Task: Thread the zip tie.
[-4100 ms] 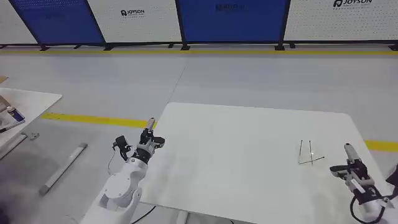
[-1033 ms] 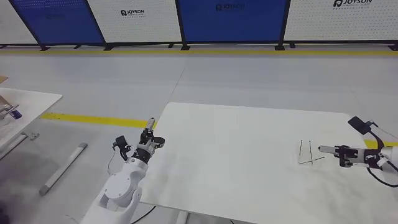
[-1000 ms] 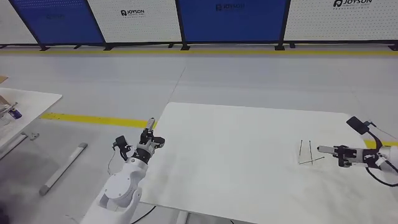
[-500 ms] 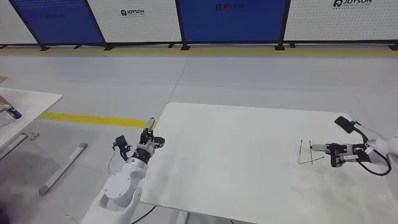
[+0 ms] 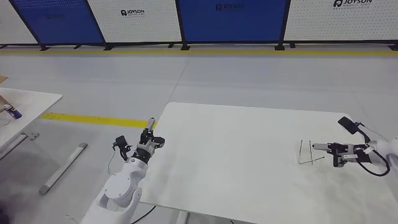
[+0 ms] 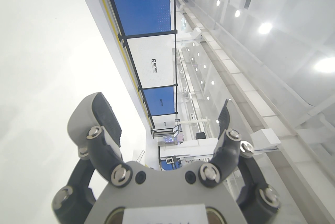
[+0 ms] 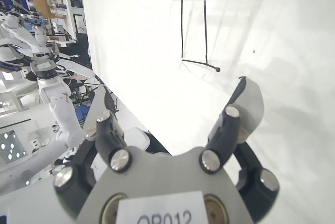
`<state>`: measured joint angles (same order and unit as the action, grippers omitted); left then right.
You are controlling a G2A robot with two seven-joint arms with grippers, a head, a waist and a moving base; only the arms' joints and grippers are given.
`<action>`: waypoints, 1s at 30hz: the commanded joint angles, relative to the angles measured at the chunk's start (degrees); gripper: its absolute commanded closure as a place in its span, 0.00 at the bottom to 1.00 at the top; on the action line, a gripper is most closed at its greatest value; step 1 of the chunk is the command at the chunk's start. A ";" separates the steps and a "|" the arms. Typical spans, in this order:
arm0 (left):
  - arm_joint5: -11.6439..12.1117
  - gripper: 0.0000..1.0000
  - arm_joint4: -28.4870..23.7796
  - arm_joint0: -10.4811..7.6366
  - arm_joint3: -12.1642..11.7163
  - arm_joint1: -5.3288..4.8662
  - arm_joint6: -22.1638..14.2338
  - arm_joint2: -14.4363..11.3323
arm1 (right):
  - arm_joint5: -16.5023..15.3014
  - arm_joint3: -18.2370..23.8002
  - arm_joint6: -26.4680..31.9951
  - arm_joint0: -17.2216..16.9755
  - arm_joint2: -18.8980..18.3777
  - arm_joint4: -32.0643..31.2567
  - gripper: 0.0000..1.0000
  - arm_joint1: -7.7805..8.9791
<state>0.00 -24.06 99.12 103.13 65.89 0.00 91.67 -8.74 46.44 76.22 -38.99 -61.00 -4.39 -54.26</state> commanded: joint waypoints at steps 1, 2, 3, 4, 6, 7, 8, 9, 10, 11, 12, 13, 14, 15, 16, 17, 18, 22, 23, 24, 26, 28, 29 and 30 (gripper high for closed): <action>0.00 0.00 0.00 0.00 0.00 0.00 0.00 0.00 | 0.55 -0.39 -0.04 0.09 0.09 0.01 0.00 -0.02; 0.00 0.00 0.00 0.00 0.00 0.00 0.00 0.00 | 0.68 -0.69 0.19 0.22 0.29 0.17 0.00 -0.11; 0.00 0.00 0.00 0.00 0.00 0.00 0.00 0.00 | 0.85 -1.23 0.47 0.56 0.71 0.25 0.00 -0.30; 0.00 0.00 0.00 0.00 0.00 0.00 0.00 0.00 | 0.98 -1.69 0.79 0.86 1.24 0.10 0.00 -0.50; 0.00 0.00 0.00 0.00 0.00 0.00 0.00 0.00 | 2.51 -2.96 2.91 2.04 3.23 -1.39 0.00 -1.10; 0.00 0.00 0.00 0.00 0.00 0.00 0.00 0.00 | 3.20 -4.20 3.14 3.18 4.00 -1.17 0.00 -1.59; 0.00 0.00 0.00 0.00 0.00 0.00 0.00 0.00 | 3.20 -4.20 3.14 3.18 4.00 -1.17 0.00 -1.59; 0.00 0.00 0.00 0.00 0.00 0.00 0.00 0.00 | 3.20 -4.20 3.14 3.18 4.00 -1.17 0.00 -1.59; 0.00 0.00 0.00 0.00 0.00 0.00 0.00 0.00 | 3.20 -4.20 3.14 3.18 4.00 -1.17 0.00 -1.59; 0.00 0.00 0.00 0.00 0.00 0.00 0.00 0.00 | 3.20 -4.20 3.14 3.18 4.00 -1.17 0.00 -1.59; 0.00 0.00 0.00 0.00 0.00 0.00 0.00 0.00 | 3.20 -4.20 3.14 3.18 4.00 -1.17 0.00 -1.59; 0.00 0.00 0.00 0.00 0.00 0.00 0.00 0.00 | 3.20 -4.20 3.14 3.18 4.00 -1.17 0.00 -1.59; 0.00 0.00 0.00 0.00 0.00 0.00 0.00 0.00 | 3.20 -4.20 3.14 3.18 4.00 -1.17 0.00 -1.59; 0.00 0.00 0.00 0.00 0.00 0.00 0.00 0.00 | 3.20 -4.20 3.14 3.18 4.00 -1.17 0.00 -1.59; 0.00 0.00 0.00 0.00 0.00 0.00 0.00 0.00 | 3.20 -4.20 3.14 3.18 4.00 -1.17 0.00 -1.59; 0.00 0.00 0.00 0.00 0.00 0.00 0.00 0.00 | 3.20 -4.20 3.14 3.18 4.00 -1.17 0.00 -1.59; 0.00 0.00 0.00 0.00 0.00 0.00 0.00 0.00 | 3.31 -4.25 2.58 3.15 3.89 -1.07 0.00 -1.59; 0.00 0.00 0.00 0.00 0.00 0.00 0.00 0.00 | 3.24 -4.04 0.99 3.15 3.42 -0.85 0.00 -1.48; 0.00 0.00 0.00 0.00 0.00 0.00 0.00 0.00 | 3.39 -4.24 0.80 3.37 3.39 -1.00 0.00 -1.47; 0.00 0.00 0.00 0.00 0.00 0.00 0.00 0.00 | 3.65 -4.44 0.59 3.53 3.45 -1.18 0.00 -1.49; 0.00 0.00 0.00 0.00 0.00 0.00 0.00 0.00 | 4.14 -4.83 0.33 3.83 3.80 -1.73 0.00 -1.60; 0.00 0.00 0.00 0.00 0.00 0.00 0.00 0.00 | 4.82 -5.46 0.27 4.22 4.43 -2.48 0.05 -1.81; 0.00 0.00 0.00 0.00 0.00 0.00 0.00 0.00 | 5.02 -5.76 0.48 4.39 4.77 -2.74 0.16 -1.93; 0.00 0.00 0.00 0.00 0.00 0.00 0.00 0.00 | 5.21 -6.24 0.59 4.68 5.15 -2.92 0.21 -2.10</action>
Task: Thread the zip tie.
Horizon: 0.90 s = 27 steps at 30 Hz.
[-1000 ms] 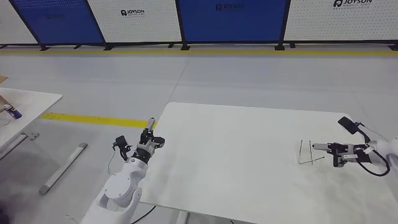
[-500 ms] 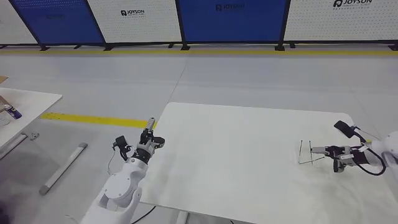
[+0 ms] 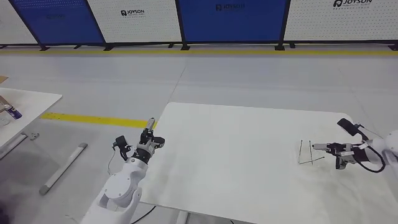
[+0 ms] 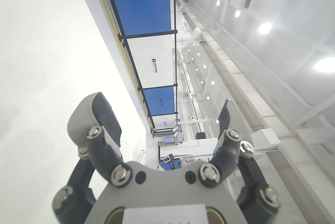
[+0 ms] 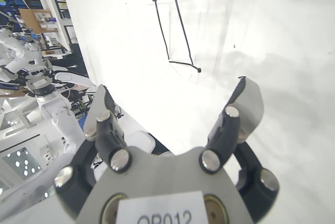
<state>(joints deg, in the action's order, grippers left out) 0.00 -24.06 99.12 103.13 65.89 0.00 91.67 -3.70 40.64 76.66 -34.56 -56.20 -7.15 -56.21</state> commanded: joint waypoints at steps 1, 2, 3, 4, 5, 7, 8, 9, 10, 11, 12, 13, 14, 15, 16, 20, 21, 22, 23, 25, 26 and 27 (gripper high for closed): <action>0.00 0.00 0.00 0.00 0.00 0.00 0.00 0.00 | 0.32 -0.85 0.17 0.46 0.64 -0.28 0.30 -0.30; 0.00 0.00 0.00 0.00 0.00 0.00 0.00 0.00 | 0.39 -1.28 0.12 0.67 0.90 -0.32 0.40 -0.45; 0.00 0.00 0.00 0.00 0.00 0.00 0.00 0.00 | 0.39 -1.92 0.11 0.97 1.22 -0.32 0.44 -0.66; 0.00 0.00 0.00 0.00 0.00 0.00 0.00 0.00 | 0.35 -2.38 0.10 1.21 1.43 -0.31 0.44 -0.80; 0.00 0.00 0.00 0.00 0.00 0.00 0.00 0.00 | 0.31 -2.87 0.09 1.45 1.63 -0.29 0.47 -0.95; 0.00 0.00 0.00 0.00 0.00 0.00 0.00 0.00 | 0.24 -3.99 0.07 2.00 2.04 -0.26 0.51 -1.25; 0.00 0.00 0.00 0.00 0.00 0.00 0.00 0.00 | 0.41 -4.50 -0.03 2.27 2.21 -0.37 0.53 -1.37; 0.00 0.00 0.00 0.00 0.00 0.00 0.00 0.00 | 0.41 -4.87 -0.11 2.50 2.38 -0.39 0.53 -1.50; 0.00 0.00 0.00 0.00 0.00 0.00 0.00 0.00 | 0.46 -5.44 -0.14 2.78 2.59 -0.45 0.53 -1.66; 0.00 0.00 0.00 0.00 0.00 0.00 0.00 0.00 | 0.49 -5.81 -0.17 2.99 2.77 -0.57 0.53 -1.77; 0.00 0.00 0.00 0.00 0.00 0.00 0.00 0.00 | 0.54 -6.17 -0.21 3.19 2.94 -0.71 0.55 -1.87; 0.00 0.00 0.00 0.00 0.00 0.00 0.00 0.00 | 0.58 -6.61 -0.27 3.41 3.14 -0.75 0.56 -2.03; 0.00 0.00 0.00 0.00 0.00 0.00 0.00 0.00 | 0.53 -6.92 -0.30 3.56 3.27 -0.76 0.56 -2.14; 0.00 0.00 0.00 0.00 0.00 0.00 0.00 0.00 | 0.47 -7.23 -0.34 3.70 3.41 -0.78 0.55 -2.25; 0.00 0.00 0.00 0.00 0.00 0.00 0.00 0.00 | 0.47 -7.58 -0.39 3.84 3.53 -0.78 0.55 -2.36; 0.00 0.00 0.00 0.00 0.00 0.00 0.00 0.00 | 0.45 -8.94 -0.47 4.48 4.06 -0.82 0.58 -2.83; 0.00 0.00 0.00 0.00 0.00 0.00 0.00 0.00 | 0.60 -9.20 -0.54 4.62 4.21 -0.94 0.58 -2.94; 0.00 0.00 0.00 0.00 0.00 0.00 0.00 0.00 | 0.72 -9.41 -0.65 4.77 4.34 -1.02 0.59 -3.05; 0.00 0.00 0.00 0.00 0.00 0.00 0.00 0.00 | 0.77 -9.65 -0.71 4.91 4.46 -1.04 0.60 -3.17; 0.00 0.00 0.00 0.00 0.00 0.00 0.00 0.00 | 0.87 -10.28 -0.76 5.29 4.72 -1.13 0.61 -3.41; 0.00 0.00 0.00 0.00 0.00 0.00 0.00 0.00 | 0.87 -10.55 -0.78 5.44 4.82 -1.14 0.62 -3.51; 0.00 0.00 0.00 0.00 0.00 0.00 0.00 0.00 | 0.87 -10.90 -0.78 5.63 4.95 -1.17 0.62 -3.65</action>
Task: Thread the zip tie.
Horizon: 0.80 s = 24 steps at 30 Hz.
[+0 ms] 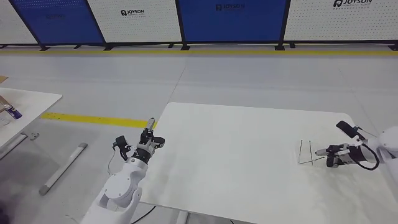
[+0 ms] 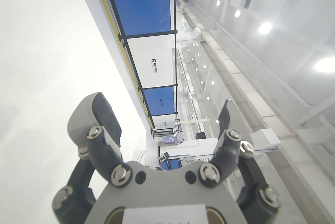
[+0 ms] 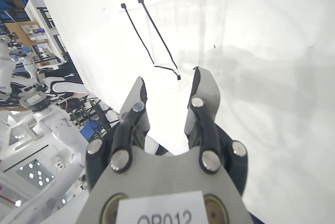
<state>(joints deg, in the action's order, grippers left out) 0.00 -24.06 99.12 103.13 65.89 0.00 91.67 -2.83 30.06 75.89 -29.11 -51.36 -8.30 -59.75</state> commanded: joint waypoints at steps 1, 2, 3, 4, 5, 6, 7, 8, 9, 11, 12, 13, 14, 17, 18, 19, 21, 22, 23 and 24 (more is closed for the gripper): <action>0.00 0.00 0.00 0.00 0.00 0.00 0.00 0.00 | 0.00 -0.57 -0.02 0.32 0.22 -0.05 0.61 -0.22; 0.00 0.00 0.00 0.00 0.00 0.00 0.00 0.00 | 0.08 -0.82 0.00 0.44 0.36 -0.15 0.62 -0.33; 0.00 0.00 0.00 0.00 0.00 0.00 0.00 0.00 | 0.14 -1.03 -0.04 0.58 0.49 -0.24 0.65 -0.45; 0.00 0.00 0.00 0.00 0.00 0.00 0.00 0.00 | 0.17 -1.34 -0.13 0.74 0.63 -0.29 0.66 -0.59; 0.00 0.00 0.00 0.00 0.00 0.00 0.00 0.00 | 0.19 -1.58 -0.17 0.87 0.73 -0.35 0.67 -0.69; 0.00 0.00 0.00 0.00 0.00 0.00 0.00 0.00 | 0.18 -1.82 -0.21 0.99 0.82 -0.38 0.68 -0.79; 0.00 0.00 0.00 0.00 0.00 0.00 0.00 0.00 | 0.13 -2.14 -0.23 1.16 0.92 -0.42 0.69 -0.91; 0.00 0.00 0.00 0.00 0.00 0.00 0.00 0.00 | 0.09 -2.37 -0.26 1.28 1.00 -0.47 0.74 -0.99; 0.00 0.00 0.00 0.00 0.00 0.00 0.00 0.00 | 0.05 -2.58 -0.31 1.39 1.06 -0.50 0.74 -1.07; 0.00 0.00 0.00 0.00 0.00 0.00 0.00 0.00 | -0.05 -3.03 -0.40 1.63 1.21 -0.60 0.73 -1.25; 0.00 0.00 0.00 0.00 0.00 0.00 0.00 0.00 | -0.08 -3.22 -0.42 1.74 1.27 -0.65 0.74 -1.33; 0.00 0.00 0.00 0.00 0.00 0.00 0.00 0.00 | -0.11 -3.41 -0.43 1.84 1.32 -0.69 0.74 -1.40; 0.00 0.00 0.00 0.00 0.00 0.00 0.00 0.00 | -0.16 -3.66 -0.42 1.99 1.39 -0.76 0.74 -1.48; 0.00 0.00 0.00 0.00 0.00 0.00 0.00 0.00 | -0.11 -4.27 -0.42 2.36 1.60 -0.98 0.74 -1.72; 0.00 0.00 0.00 0.00 0.00 0.00 0.00 0.00 | -0.06 -4.43 -0.43 2.46 1.69 -1.07 0.74 -1.80; 0.00 0.00 0.00 0.00 0.00 0.00 0.00 0.00 | 0.00 -4.58 -0.47 2.57 1.77 -1.15 0.75 -1.89; 0.00 0.00 0.00 0.00 0.00 0.00 0.00 0.00 | 0.11 -4.98 -0.56 2.84 1.93 -1.30 0.76 -2.09; 0.00 0.00 0.00 0.00 0.00 0.00 0.00 0.00 | 0.18 -5.16 -0.60 2.98 1.99 -1.37 0.77 -2.17; 0.00 0.00 0.00 0.00 0.00 0.00 0.00 0.00 | 0.25 -5.35 -0.65 3.11 2.05 -1.44 0.78 -2.26; 0.00 0.00 0.00 0.00 0.00 0.00 0.00 0.00 | 0.44 -5.63 -0.79 3.30 2.14 -1.57 0.78 -2.36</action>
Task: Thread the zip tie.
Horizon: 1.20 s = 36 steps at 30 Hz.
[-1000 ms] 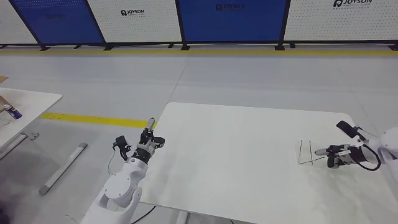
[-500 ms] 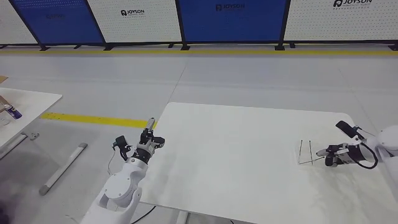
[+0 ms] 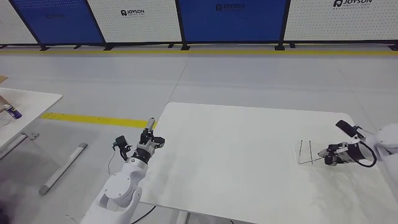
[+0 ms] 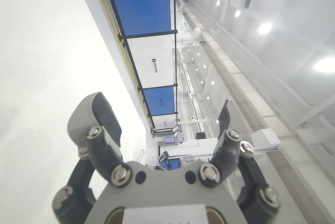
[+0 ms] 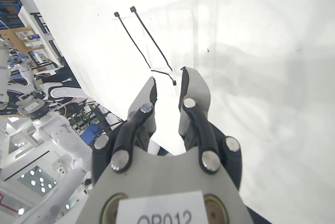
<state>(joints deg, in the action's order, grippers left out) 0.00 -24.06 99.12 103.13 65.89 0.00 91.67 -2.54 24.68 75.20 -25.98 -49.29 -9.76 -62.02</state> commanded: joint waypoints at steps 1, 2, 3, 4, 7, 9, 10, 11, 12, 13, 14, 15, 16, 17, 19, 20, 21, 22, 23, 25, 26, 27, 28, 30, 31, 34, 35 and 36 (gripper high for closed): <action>0.00 0.00 0.00 0.00 0.00 0.00 0.00 0.00 | 0.28 -0.42 -0.21 0.30 0.14 -0.22 0.78 -0.17; 0.00 0.00 0.00 0.00 0.00 0.00 0.00 0.00 | 0.36 -0.58 -0.30 0.41 0.21 -0.31 0.77 -0.26; 0.00 0.00 0.00 0.00 0.00 0.00 0.00 0.00 | 0.49 -0.81 -0.42 0.56 0.29 -0.43 0.76 -0.36; 0.00 0.00 0.00 0.00 0.00 0.00 0.00 0.00 | 0.59 -0.96 -0.51 0.67 0.37 -0.56 0.76 -0.44; 0.00 0.00 0.00 0.00 0.00 0.00 0.00 0.00 | 0.74 -1.42 -0.62 0.95 0.59 -0.79 0.76 -0.73; 0.00 0.00 0.00 0.00 0.00 0.00 0.00 0.00 | 0.86 -1.72 -0.72 1.10 0.73 -0.92 0.78 -0.91; 0.00 0.00 0.00 0.00 0.00 0.00 0.00 0.00 | 0.91 -1.93 -0.80 1.19 0.80 -0.96 0.78 -1.04; 0.00 0.00 0.00 0.00 0.00 0.00 0.00 0.00 | 0.95 -2.09 -0.83 1.26 0.86 -1.00 0.79 -1.13; 0.00 0.00 0.00 0.00 0.00 0.00 0.00 0.00 | 1.00 -2.25 -0.88 1.33 0.92 -1.05 0.79 -1.22; 0.00 0.00 0.00 0.00 0.00 0.00 0.00 0.00 | 1.07 -2.44 -0.97 1.42 1.00 -1.14 0.80 -1.34; 0.00 0.00 0.00 0.00 0.00 0.00 0.00 0.00 | 1.13 -2.60 -1.03 1.50 1.07 -1.21 0.80 -1.43; 0.00 0.00 0.00 0.00 0.00 0.00 0.00 0.00 | 1.26 -2.77 -1.12 1.60 1.14 -1.34 0.80 -1.52; 0.00 0.00 0.00 0.00 0.00 0.00 0.00 0.00 | 1.34 -2.91 -1.19 1.68 1.21 -1.42 0.81 -1.61; 0.00 0.00 0.00 0.00 0.00 0.00 0.00 0.00 | 1.36 -3.11 -1.24 1.79 1.27 -1.49 0.81 -1.72; 0.00 0.00 0.00 0.00 0.00 0.00 0.00 0.00 | 1.36 -3.44 -1.29 1.95 1.35 -1.61 0.82 -1.87; 0.00 0.00 0.00 0.00 0.00 0.00 0.00 0.00 | 1.34 -3.65 -1.32 2.05 1.40 -1.69 0.82 -1.97; 0.00 0.00 0.00 0.00 0.00 0.00 0.00 0.00 | 1.31 -3.80 -1.34 2.13 1.44 -1.76 0.83 -2.03; 0.00 0.00 0.00 0.00 0.00 0.00 0.00 0.00 | 1.29 -3.94 -1.35 2.19 1.48 -1.84 0.85 -2.10; 0.00 0.00 0.00 0.00 0.00 0.00 0.00 0.00 | 1.27 -4.08 -1.40 2.27 1.52 -1.92 0.86 -2.16; 0.00 0.00 0.00 0.00 0.00 0.00 0.00 0.00 | 1.17 -4.37 -1.45 2.41 1.59 -2.07 0.89 -2.30; 0.00 0.00 0.00 0.00 0.00 0.00 0.00 0.00 | 1.02 -4.44 -1.39 2.43 1.62 -2.11 0.88 -2.36; 0.00 0.00 0.00 0.00 0.00 0.00 0.00 0.00 | 0.78 -4.53 -1.30 2.45 1.63 -2.13 0.89 -2.40; 0.00 0.00 0.00 0.00 0.00 0.00 0.00 0.00 | 0.58 -4.71 -1.26 2.51 1.63 -2.18 0.91 -2.44; 0.00 0.00 0.00 0.00 0.00 0.00 0.00 0.00 | 0.20 -4.92 -1.20 2.58 1.61 -2.24 0.91 -2.49; 0.00 0.00 0.00 0.00 0.00 0.00 0.00 0.00 | -0.03 -5.10 -1.12 2.63 1.58 -2.26 0.90 -2.50; 0.00 0.00 0.00 0.00 0.00 0.00 0.00 0.00 | -0.63 -5.48 -1.09 2.81 1.43 -2.35 0.90 -2.46; 0.00 0.00 0.00 0.00 0.00 0.00 0.00 0.00 | -0.87 -5.55 -1.14 2.88 1.37 -2.42 0.92 -2.42; 0.00 0.00 0.00 0.00 0.00 0.00 0.00 0.00 | -1.08 -5.66 -1.20 2.95 1.28 -2.41 0.92 -2.38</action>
<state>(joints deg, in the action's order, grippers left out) 0.00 -24.06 99.12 103.13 65.89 0.00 91.67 -3.41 19.11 74.08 -23.10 -47.93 -12.16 -64.44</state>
